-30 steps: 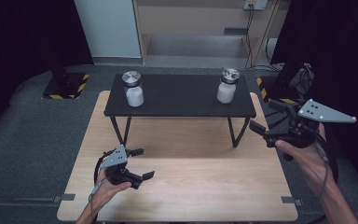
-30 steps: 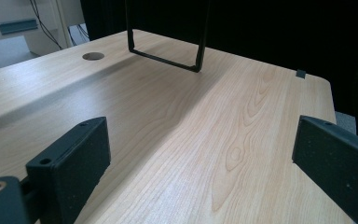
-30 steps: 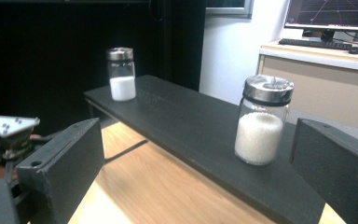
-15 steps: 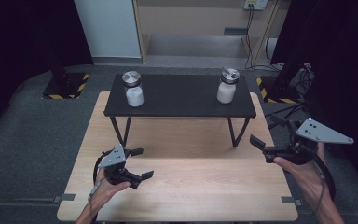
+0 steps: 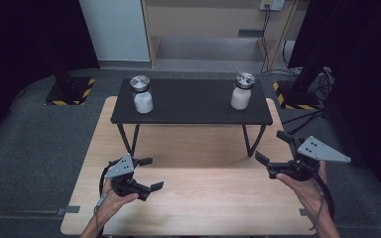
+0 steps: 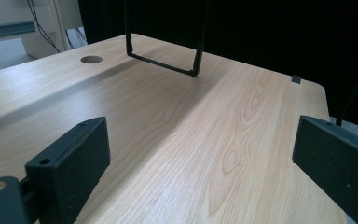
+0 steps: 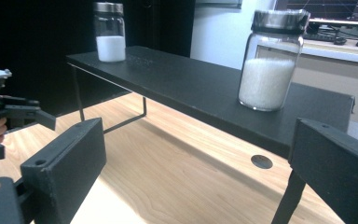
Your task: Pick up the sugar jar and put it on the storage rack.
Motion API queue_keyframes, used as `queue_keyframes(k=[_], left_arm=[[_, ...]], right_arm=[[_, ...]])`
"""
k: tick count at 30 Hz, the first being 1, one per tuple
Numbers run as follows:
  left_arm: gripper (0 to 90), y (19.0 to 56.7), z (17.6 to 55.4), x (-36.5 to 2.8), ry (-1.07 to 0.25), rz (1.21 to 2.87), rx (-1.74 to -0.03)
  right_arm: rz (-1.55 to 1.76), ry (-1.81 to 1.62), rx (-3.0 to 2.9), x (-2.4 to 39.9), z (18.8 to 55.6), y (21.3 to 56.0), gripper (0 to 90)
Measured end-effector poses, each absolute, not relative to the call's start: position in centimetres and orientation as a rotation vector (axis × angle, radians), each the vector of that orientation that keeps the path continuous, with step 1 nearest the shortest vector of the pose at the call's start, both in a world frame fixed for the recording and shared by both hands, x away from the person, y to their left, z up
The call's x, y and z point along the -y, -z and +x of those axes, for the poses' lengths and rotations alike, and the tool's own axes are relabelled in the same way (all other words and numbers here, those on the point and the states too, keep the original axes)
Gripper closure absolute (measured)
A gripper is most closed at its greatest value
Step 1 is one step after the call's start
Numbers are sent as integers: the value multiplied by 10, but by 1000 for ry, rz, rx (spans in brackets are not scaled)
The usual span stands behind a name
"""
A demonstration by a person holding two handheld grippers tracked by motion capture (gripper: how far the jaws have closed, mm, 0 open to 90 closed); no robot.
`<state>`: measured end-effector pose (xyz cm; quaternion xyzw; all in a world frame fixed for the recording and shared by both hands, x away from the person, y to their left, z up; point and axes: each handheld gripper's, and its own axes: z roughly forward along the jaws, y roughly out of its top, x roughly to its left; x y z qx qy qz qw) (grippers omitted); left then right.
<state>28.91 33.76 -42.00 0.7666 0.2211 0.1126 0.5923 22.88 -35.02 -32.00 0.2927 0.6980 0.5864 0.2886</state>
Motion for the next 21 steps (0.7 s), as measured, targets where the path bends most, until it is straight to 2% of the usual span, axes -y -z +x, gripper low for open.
queue_keyframes(k=[12, 21], left_arm=[[27, 420, 290, -337, -263, 1785, -515], [26, 421, 290, -336, -260, 1786, -509]], right_arm=[[843, -1584, -1806, 342, 239, 356, 55], [835, -1569, -1805, 341, 235, 352, 63]])
